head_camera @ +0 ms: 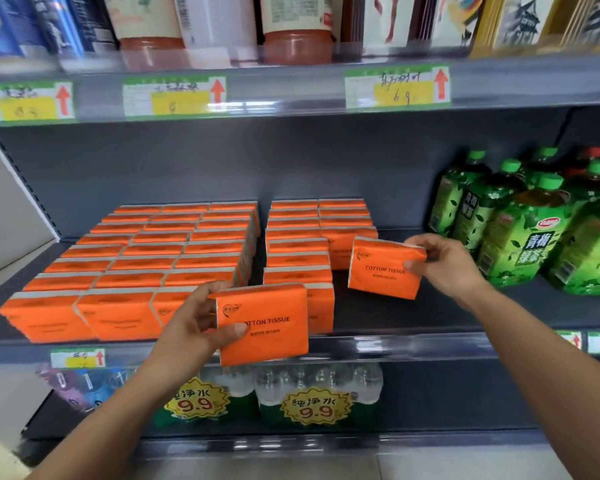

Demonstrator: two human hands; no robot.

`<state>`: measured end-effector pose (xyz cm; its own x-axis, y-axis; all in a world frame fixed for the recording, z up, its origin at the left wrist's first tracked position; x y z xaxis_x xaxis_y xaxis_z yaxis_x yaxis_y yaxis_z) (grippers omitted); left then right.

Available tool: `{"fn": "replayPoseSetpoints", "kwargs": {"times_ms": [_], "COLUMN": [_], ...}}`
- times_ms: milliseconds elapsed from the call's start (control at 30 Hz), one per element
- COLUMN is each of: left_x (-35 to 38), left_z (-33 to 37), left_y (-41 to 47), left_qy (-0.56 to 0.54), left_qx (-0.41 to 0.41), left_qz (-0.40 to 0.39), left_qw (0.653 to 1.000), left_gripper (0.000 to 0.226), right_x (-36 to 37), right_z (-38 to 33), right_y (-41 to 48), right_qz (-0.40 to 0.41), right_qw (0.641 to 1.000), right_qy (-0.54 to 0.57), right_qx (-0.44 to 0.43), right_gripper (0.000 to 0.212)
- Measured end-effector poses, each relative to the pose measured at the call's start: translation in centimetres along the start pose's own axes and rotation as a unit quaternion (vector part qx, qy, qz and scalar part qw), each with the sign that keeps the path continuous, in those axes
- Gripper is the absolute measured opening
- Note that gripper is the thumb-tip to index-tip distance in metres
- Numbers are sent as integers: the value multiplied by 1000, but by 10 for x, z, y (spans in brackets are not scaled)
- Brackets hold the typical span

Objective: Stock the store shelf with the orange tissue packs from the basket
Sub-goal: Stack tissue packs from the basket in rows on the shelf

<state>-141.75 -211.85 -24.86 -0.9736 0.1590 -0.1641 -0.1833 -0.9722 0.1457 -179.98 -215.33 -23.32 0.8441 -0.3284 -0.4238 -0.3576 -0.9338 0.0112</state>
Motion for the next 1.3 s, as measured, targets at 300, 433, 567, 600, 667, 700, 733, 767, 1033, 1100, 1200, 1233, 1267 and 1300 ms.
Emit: {"fn": "replayPoseSetpoints", "kwargs": {"times_ms": [300, 433, 567, 600, 667, 700, 733, 767, 1033, 1100, 1200, 1233, 1267, 1300], "left_x": [14, 21, 26, 26, 26, 27, 27, 27, 29, 30, 36, 38, 42, 46], "left_z": [8, 8, 8, 8, 7, 7, 8, 8, 12, 16, 22, 25, 28, 31], "left_y": [16, 21, 22, 22, 21, 21, 21, 21, 21, 22, 24, 25, 27, 29], "left_qy": [-16, -9, -10, -11, -9, -7, -6, -5, 2, 4, 4, 2, -1, -3], "left_qx": [5, 2, 5, 5, 7, 7, 8, 8, 12, 17, 31, 36, 41, 46], "left_qz": [-20, -31, -39, -40, -41, -42, -42, -42, -51, -55, -59, -58, -58, -60], "left_qw": [1000, 999, 999, 999, 999, 999, 999, 999, 999, 998, 998, 998, 997, 997], "left_gripper": [50, 51, 53, 53, 53, 53, 53, 53, 55, 55, 55, 54, 53, 52], "right_x": [32, 48, 54, 54, 56, 56, 57, 57, 61, 60, 52, 47, 43, 41], "right_z": [17, 14, 15, 16, 19, 22, 24, 25, 26, 24, 9, 0, -9, -19], "right_y": [45, 52, 56, 56, 55, 54, 53, 52, 54, 49, 29, 20, 12, 4], "right_qz": [46, 43, 67, 69, 74, 79, 83, 85, 103, 109, 174, 208, 233, 230], "right_qw": [997, 996, 997, 997, 997, 996, 995, 995, 991, 991, 981, 974, 967, 966], "right_qy": [-63, -73, -38, -31, -31, -39, -46, -49, -71, -78, -80, -68, -45, -10], "right_qx": [-12, -26, -24, -14, 8, 19, 30, 36, 37, 29, -32, -65, -93, -113], "right_gripper": [42, 44, 44, 47, 58, 62, 63, 63, 60, 66, 64, 55, 43, 31]}}
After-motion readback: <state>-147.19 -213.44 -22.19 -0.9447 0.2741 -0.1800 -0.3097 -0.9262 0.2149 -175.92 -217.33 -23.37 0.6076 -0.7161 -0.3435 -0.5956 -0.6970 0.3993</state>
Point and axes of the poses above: each hand's wrist, its own y-axis towards the middle knuckle, its own x-axis out of the palm, z = x × y, the point moved 7 cm from there along y, towards the middle knuckle, and after that the axes turned 7 degrees about x, right-handed, at the moved point
